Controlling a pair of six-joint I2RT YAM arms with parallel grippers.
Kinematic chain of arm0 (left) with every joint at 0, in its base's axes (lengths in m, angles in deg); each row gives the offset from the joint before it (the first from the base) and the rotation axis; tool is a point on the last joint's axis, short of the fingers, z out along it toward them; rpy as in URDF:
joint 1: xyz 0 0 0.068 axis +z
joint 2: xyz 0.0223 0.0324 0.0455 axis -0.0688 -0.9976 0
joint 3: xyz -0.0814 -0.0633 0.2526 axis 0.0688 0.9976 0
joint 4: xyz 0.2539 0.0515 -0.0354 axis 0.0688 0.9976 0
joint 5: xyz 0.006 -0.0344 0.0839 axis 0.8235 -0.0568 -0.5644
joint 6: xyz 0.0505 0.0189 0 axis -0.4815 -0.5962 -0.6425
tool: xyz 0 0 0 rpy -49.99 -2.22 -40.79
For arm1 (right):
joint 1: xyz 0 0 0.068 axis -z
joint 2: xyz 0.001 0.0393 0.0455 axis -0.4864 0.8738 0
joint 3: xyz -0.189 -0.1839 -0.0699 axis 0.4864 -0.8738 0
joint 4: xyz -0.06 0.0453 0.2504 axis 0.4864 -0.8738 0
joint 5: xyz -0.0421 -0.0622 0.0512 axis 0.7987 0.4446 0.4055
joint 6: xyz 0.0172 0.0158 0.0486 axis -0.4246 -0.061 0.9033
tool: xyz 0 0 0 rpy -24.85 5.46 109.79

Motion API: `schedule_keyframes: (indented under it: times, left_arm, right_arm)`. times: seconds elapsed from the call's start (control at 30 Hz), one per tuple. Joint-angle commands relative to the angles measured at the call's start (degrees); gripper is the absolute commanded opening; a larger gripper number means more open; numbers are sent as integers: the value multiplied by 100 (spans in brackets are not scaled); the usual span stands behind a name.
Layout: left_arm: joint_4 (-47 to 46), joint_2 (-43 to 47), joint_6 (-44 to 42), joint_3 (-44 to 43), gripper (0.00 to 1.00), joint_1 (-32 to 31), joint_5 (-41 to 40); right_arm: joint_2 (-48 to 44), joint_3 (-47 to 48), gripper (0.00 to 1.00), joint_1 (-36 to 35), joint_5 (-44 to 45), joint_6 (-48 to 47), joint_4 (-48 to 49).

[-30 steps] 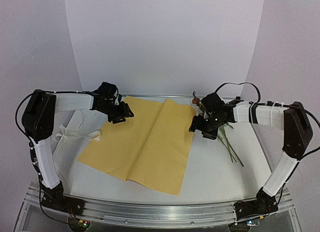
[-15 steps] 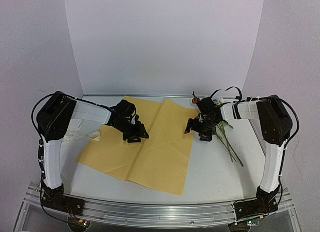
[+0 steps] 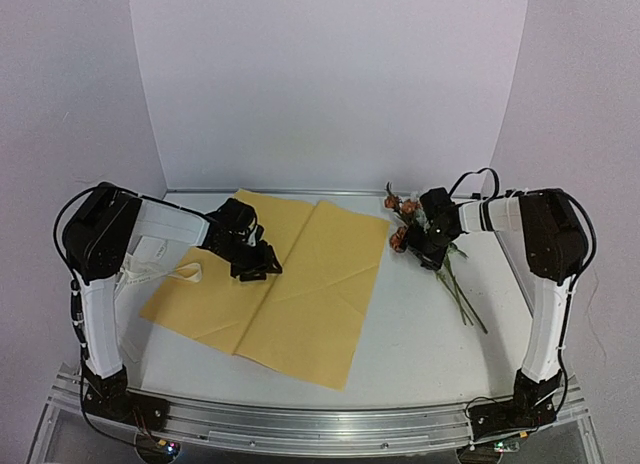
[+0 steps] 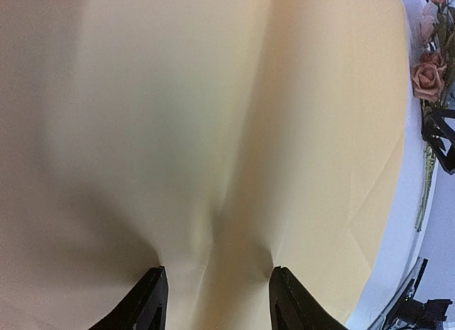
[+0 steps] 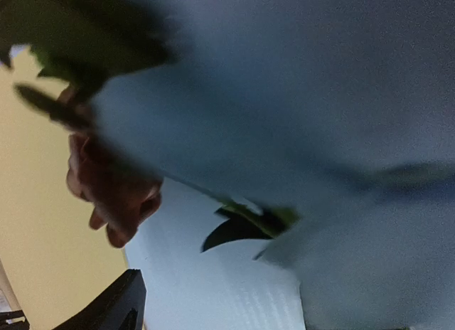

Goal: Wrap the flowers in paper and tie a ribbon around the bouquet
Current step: Adjust the flattened wrapping paper at the center of the board.

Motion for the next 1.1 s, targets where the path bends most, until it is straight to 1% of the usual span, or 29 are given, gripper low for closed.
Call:
schedule_keyframes:
  times: [0.0,0.17,0.3,0.4,0.5,0.63,0.73,0.87,0.97,1.07]
  left_arm:
    - [1077,-92,-625,-156,53,221,-489]
    - [1633,-396,-1096,-1375,56,194,-512]
    - [1945,-776,-1265,-2344,58,83,-607]
    - [2049,-1218,-1210,-2859,58,11,-423]
    - [2109,-1606,-1136,-3127,55,-74,-238]
    - [2056,-1819,-1159,-3196,53,-258,59]
    - [2090,-1830,-1319,-3088,50,-418,257]
    - [2024,-1506,-1588,-2402,48,-608,479]
    - [1988,-1152,-1819,-1668,47,-630,537]
    - [2120,-877,-2106,-1145,46,-630,600]
  right_arm:
    - [-258,-157,78,126,267,110,-266]
    - [-446,-141,79,-29,260,39,-364]
    - [-616,-48,82,-179,296,-113,-459]
    - [-614,141,82,-220,264,-190,-571]
    - [-548,400,83,-223,146,-250,-700]
    - [-450,744,83,-288,60,-384,-900]
    - [-380,934,83,-351,32,-476,-1029]
    - [-359,1074,83,-487,91,-576,-1207]
    - [-373,1131,83,-688,233,-673,-1358]
    - [-338,1209,82,-899,337,-690,-1498]
